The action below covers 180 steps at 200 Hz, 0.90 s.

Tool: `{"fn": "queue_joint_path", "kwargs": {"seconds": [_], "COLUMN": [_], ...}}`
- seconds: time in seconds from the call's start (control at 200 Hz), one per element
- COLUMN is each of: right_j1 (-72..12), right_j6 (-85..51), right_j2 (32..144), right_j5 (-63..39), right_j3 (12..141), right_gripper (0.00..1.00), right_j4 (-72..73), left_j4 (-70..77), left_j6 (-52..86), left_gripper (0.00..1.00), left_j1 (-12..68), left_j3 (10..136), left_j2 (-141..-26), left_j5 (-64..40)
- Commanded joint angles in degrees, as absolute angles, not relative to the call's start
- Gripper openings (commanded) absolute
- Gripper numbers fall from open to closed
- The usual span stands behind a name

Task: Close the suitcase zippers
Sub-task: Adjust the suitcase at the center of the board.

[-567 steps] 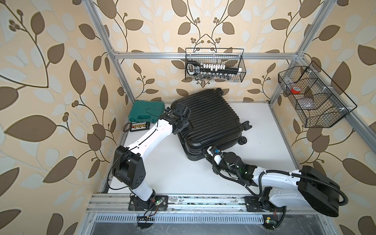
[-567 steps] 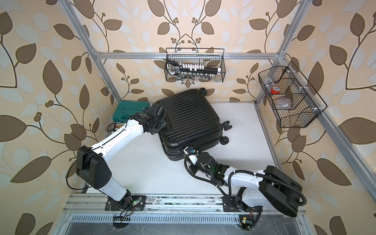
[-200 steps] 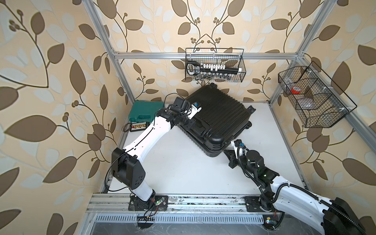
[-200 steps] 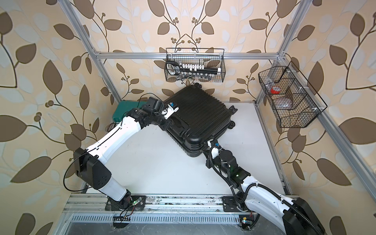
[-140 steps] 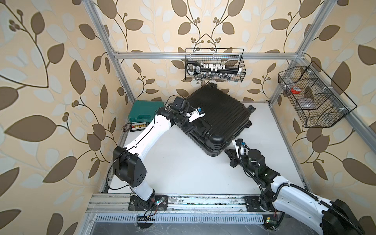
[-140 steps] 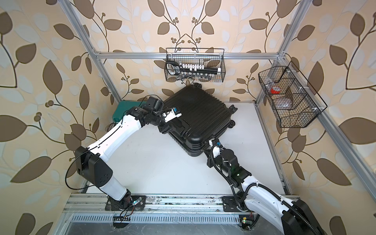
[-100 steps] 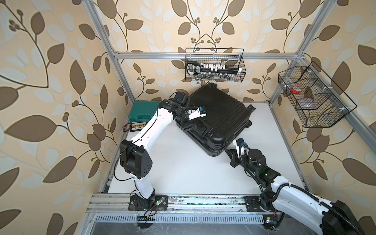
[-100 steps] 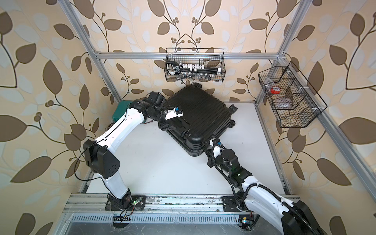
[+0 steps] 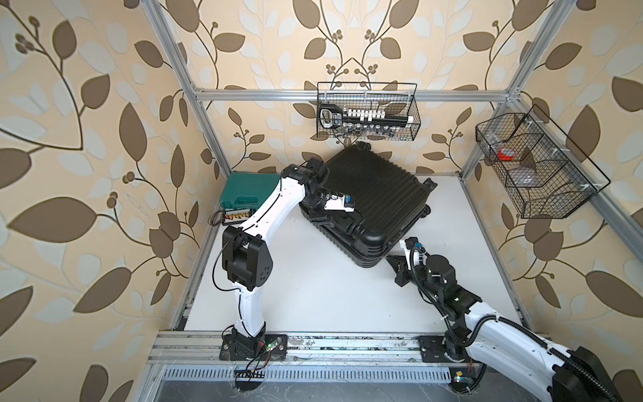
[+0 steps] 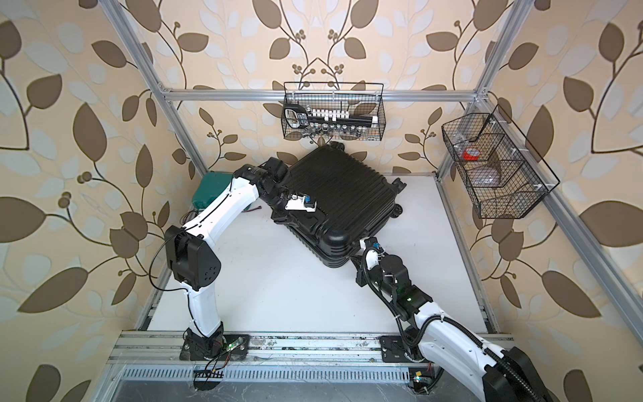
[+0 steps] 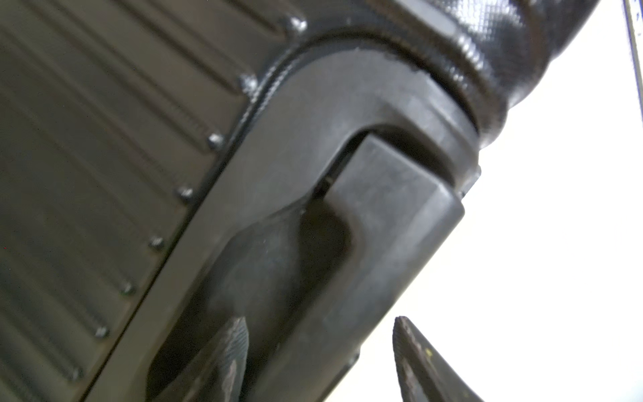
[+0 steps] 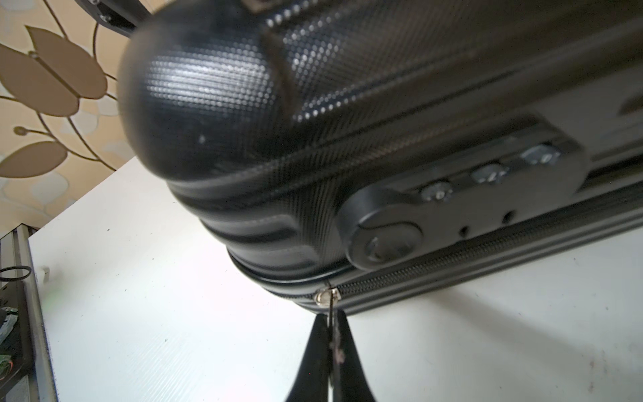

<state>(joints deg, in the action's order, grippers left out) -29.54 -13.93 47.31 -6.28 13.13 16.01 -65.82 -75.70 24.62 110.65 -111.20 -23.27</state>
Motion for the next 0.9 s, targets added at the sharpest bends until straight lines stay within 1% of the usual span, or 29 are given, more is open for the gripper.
{"fn": "queue_joint_path", "kwargs": {"seconds": [0.0, 0.115, 0.245, 0.325, 0.4, 0.475, 0.545, 0.605, 0.71, 0.78, 0.835, 0.895], "right_j1": [-28.97, -28.93, -28.96, -29.00, -28.93, -28.94, -28.99, -28.96, -28.98, -28.95, -28.92, -29.00], "right_j6": [-13.89, -13.76, -13.75, -13.93, -14.37, -14.59, -14.76, -14.82, -14.81, -14.91, -15.10, -15.10], "right_j2": [46.74, 46.33, 44.95, 44.07, 43.52, 43.12, 42.73, 42.33, 41.60, 41.31, 41.27, 41.31], "right_j5": [-5.10, -5.04, -3.60, -2.26, -0.59, -0.39, -0.69, -1.00, -1.62, -1.84, -2.08, -2.52], "right_j3": [13.45, 13.67, 14.13, 14.67, 15.07, 15.04, 14.77, 14.46, 13.81, 13.47, 13.36, 13.36], "right_gripper": [0.00, 0.00, 0.00, 0.00, 0.00, 0.00, 0.00, 0.00, 0.00, 0.00, 0.00, 0.00], "right_j4": [16.71, 15.73, 13.41, 11.72, 10.24, 9.77, 9.80, 9.74, 10.25, 10.28, 10.20, 10.26], "left_j4": [-69.46, -68.54, -69.06, -70.22, -73.12, -75.95, -77.31, -76.94, -74.23, -73.79, -72.96, -71.40], "left_j6": [-78.69, -77.33, -76.08, -75.47, -74.59, -73.13, -72.00, -71.65, -72.62, -73.15, -73.20, -73.29], "left_gripper": [0.64, 0.57, 0.43, 0.39, 0.38, 0.37, 0.33, 0.34, 0.38, 0.44, 0.46, 0.50], "left_j1": [26.99, 28.45, 31.02, 32.98, 34.94, 36.23, 36.61, 36.61, 36.54, 36.50, 36.39, 36.13], "left_j3": [110.86, 110.30, 110.36, 110.69, 112.17, 113.95, 114.94, 114.34, 111.48, 111.24, 111.20, 110.77], "left_j2": [-112.93, -112.93, -112.12, -111.63, -111.53, -111.36, -110.81, -110.05, -109.17, -109.63, -110.03, -110.38], "left_j5": [-20.55, -17.51, -14.25, -12.38, -11.63, -12.49, -13.33, -12.79, -8.76, -6.82, -5.95, -5.20]}}
